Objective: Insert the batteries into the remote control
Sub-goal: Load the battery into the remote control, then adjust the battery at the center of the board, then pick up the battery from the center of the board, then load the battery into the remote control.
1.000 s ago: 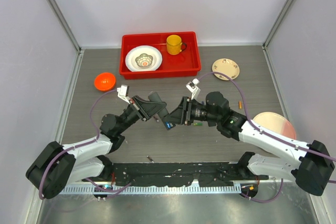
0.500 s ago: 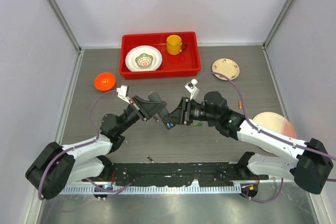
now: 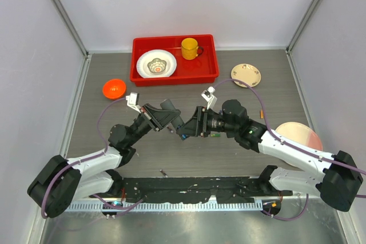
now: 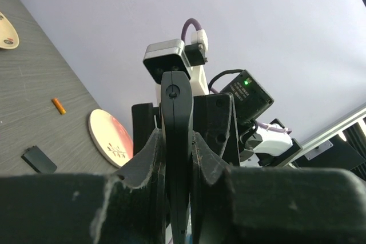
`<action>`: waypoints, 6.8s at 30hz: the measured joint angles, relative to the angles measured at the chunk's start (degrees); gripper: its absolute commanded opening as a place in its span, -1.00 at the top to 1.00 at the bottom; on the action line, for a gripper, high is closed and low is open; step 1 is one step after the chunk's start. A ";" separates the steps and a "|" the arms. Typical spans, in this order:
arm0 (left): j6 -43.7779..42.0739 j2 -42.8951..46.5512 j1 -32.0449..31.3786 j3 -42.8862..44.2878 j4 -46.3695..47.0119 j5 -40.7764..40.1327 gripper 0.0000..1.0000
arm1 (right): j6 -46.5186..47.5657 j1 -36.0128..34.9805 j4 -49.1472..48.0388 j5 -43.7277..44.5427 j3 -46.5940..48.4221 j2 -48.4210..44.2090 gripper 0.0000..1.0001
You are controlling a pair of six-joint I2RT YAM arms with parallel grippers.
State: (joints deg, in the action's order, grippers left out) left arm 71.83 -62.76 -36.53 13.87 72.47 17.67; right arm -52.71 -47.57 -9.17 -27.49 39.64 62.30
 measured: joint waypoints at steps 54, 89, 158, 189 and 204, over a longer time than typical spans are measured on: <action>0.50 16.00 0.17 -9.90 -9.25 5.51 1.00 | 25.81 6.08 36.13 40.37 7.19 20.39 -0.46; -0.35 17.68 0.17 -10.43 -9.53 5.49 1.00 | 24.26 6.08 33.44 40.28 6.99 25.81 0.38; -4.39 25.09 0.17 -10.43 -19.61 3.61 1.00 | 45.31 6.23 41.38 32.37 26.60 38.03 0.10; -4.83 23.34 0.17 -10.40 -19.34 3.74 1.00 | 40.02 8.33 39.93 28.89 22.62 38.40 0.99; -4.22 4.39 -0.22 -5.22 -5.07 2.67 1.00 | 27.69 -6.73 58.07 26.36 35.45 6.40 0.99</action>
State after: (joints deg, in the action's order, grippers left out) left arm 67.61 -58.37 -36.75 8.64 67.40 20.34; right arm -25.02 -54.30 48.90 -1.13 75.09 68.71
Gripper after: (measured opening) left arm 0.180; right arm 0.073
